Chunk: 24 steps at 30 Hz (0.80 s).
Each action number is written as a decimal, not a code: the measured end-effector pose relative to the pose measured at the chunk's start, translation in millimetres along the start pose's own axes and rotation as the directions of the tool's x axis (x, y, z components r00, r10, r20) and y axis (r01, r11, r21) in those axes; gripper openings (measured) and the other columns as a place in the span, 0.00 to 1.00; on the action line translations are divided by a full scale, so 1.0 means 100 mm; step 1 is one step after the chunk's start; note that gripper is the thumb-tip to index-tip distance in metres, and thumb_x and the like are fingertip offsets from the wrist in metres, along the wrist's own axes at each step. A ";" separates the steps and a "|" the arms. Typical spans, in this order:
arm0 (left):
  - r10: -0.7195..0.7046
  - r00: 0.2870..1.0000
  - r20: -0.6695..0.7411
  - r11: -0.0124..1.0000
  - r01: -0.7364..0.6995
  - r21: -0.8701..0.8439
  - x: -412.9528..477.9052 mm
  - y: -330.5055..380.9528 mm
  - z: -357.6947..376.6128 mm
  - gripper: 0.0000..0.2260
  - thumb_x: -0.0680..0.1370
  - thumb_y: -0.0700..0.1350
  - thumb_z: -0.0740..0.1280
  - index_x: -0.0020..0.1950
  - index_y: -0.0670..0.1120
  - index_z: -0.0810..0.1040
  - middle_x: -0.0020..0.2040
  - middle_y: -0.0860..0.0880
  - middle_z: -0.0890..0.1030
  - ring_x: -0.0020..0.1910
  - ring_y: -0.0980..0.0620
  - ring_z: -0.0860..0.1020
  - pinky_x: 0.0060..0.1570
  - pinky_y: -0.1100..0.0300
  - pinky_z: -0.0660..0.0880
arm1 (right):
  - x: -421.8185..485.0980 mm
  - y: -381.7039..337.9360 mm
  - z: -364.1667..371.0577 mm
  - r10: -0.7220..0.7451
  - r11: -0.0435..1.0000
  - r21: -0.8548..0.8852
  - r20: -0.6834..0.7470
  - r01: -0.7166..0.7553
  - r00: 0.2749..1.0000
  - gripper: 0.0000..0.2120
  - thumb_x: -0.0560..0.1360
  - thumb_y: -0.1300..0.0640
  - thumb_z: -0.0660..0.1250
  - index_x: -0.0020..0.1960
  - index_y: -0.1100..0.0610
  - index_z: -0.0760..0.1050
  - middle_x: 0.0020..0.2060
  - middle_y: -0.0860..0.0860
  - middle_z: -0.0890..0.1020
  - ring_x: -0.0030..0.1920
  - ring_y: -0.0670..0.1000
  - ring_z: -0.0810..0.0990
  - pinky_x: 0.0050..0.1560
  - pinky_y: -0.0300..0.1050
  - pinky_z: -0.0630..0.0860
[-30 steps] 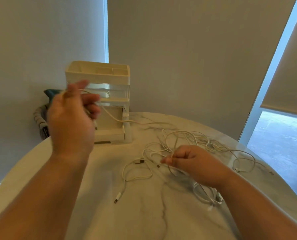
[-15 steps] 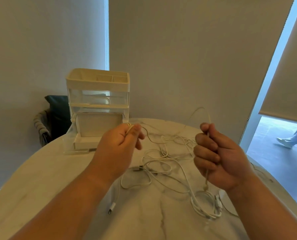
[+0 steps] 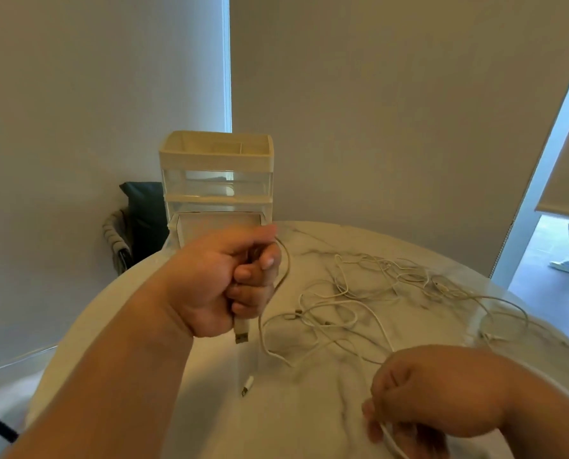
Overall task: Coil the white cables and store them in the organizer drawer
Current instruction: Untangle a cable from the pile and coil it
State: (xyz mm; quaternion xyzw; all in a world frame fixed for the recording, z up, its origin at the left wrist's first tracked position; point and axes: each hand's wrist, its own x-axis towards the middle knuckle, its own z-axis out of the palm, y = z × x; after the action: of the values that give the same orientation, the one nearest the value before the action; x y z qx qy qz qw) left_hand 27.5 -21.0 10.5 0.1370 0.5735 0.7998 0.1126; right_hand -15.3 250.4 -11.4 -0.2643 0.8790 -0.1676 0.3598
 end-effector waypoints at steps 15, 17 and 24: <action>-0.194 0.981 0.030 0.981 0.194 0.004 0.14 -0.25 0.38 0.18 0.77 0.55 0.59 0.36 0.44 0.77 0.24 0.52 0.66 0.21 0.57 0.62 0.27 0.61 0.53 | 0.29 -0.26 0.27 -0.188 0.509 0.588 -0.636 0.628 0.748 0.08 0.81 0.64 0.62 0.50 0.60 0.80 0.33 0.59 0.79 0.32 0.53 0.79 0.46 0.56 0.83; -0.215 0.976 0.033 0.977 0.215 0.018 0.15 -0.25 0.34 0.18 0.77 0.54 0.59 0.37 0.44 0.78 0.25 0.52 0.68 0.21 0.57 0.63 0.28 0.61 0.55 | 0.26 -0.22 0.19 -0.106 0.491 0.590 -0.689 0.640 0.717 0.10 0.80 0.64 0.63 0.47 0.57 0.82 0.30 0.57 0.76 0.29 0.53 0.76 0.42 0.56 0.83; -0.290 0.953 0.083 0.955 0.283 0.083 0.23 -0.37 0.42 0.16 0.77 0.51 0.58 0.39 0.42 0.80 0.26 0.50 0.70 0.22 0.57 0.63 0.26 0.63 0.59 | 0.27 -0.35 0.27 -0.164 0.463 0.542 -0.725 0.701 0.669 0.07 0.78 0.58 0.66 0.51 0.51 0.83 0.32 0.54 0.78 0.26 0.52 0.75 0.25 0.42 0.69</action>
State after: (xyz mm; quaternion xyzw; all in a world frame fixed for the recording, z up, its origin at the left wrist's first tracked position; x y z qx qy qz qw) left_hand 21.5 35.6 -9.4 0.0935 0.6090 0.7471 0.2495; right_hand 0.4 204.0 -27.6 -0.2393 0.6664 -0.7001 0.0921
